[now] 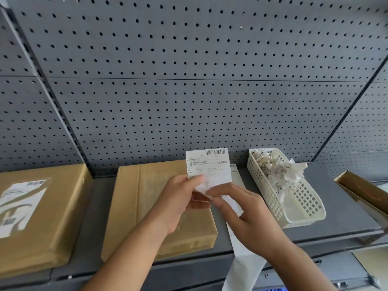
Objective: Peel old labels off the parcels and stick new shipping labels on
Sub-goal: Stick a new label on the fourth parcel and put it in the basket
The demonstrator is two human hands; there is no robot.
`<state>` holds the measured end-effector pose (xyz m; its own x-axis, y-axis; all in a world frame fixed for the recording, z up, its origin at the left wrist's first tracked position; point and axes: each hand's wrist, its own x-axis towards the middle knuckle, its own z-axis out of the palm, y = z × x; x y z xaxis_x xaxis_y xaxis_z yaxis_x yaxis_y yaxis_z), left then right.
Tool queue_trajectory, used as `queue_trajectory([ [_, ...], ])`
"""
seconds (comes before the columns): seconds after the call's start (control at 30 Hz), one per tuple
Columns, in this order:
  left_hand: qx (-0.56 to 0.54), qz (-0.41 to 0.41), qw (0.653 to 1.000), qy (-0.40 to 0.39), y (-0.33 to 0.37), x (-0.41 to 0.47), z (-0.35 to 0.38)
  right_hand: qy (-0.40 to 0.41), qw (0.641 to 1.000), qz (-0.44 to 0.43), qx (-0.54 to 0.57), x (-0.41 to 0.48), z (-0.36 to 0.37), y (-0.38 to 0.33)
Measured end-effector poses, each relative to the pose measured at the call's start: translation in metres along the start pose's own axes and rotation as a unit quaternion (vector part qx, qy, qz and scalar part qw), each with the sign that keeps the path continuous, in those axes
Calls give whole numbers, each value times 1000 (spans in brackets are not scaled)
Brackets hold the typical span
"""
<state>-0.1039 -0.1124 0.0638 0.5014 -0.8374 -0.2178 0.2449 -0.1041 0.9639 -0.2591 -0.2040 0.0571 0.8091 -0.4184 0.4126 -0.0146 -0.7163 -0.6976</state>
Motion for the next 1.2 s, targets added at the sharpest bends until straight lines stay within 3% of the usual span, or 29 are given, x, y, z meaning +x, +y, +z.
queue_trajectory([
  [0.1, 4, 0, 1000, 28, 0, 0, -11, -16, 999, -10, 48, 3, 4, -3],
  [0.2, 4, -8, 998, 65, -2, -2, -23, 57, 998, 15, 38, 11, 9, 1],
  [0.3, 17, -19, 996, 82, -4, -5, -33, 105, 980, 153, 77, 25, 16, 3],
  [0.37, 28, -19, 996, 86, -5, -8, -38, 86, 960, 241, 116, 34, 22, 6],
  [0.47, 36, -21, 995, 89, -5, -12, -45, 30, 941, 297, 160, 45, 31, 7],
  [0.8, 141, -21, 979, 147, -4, -19, -82, -11, 942, 281, 182, 67, 60, -4],
  [1.2, 285, 61, 930, 224, -19, -12, -120, -31, 939, 298, 166, 81, 89, 9],
])
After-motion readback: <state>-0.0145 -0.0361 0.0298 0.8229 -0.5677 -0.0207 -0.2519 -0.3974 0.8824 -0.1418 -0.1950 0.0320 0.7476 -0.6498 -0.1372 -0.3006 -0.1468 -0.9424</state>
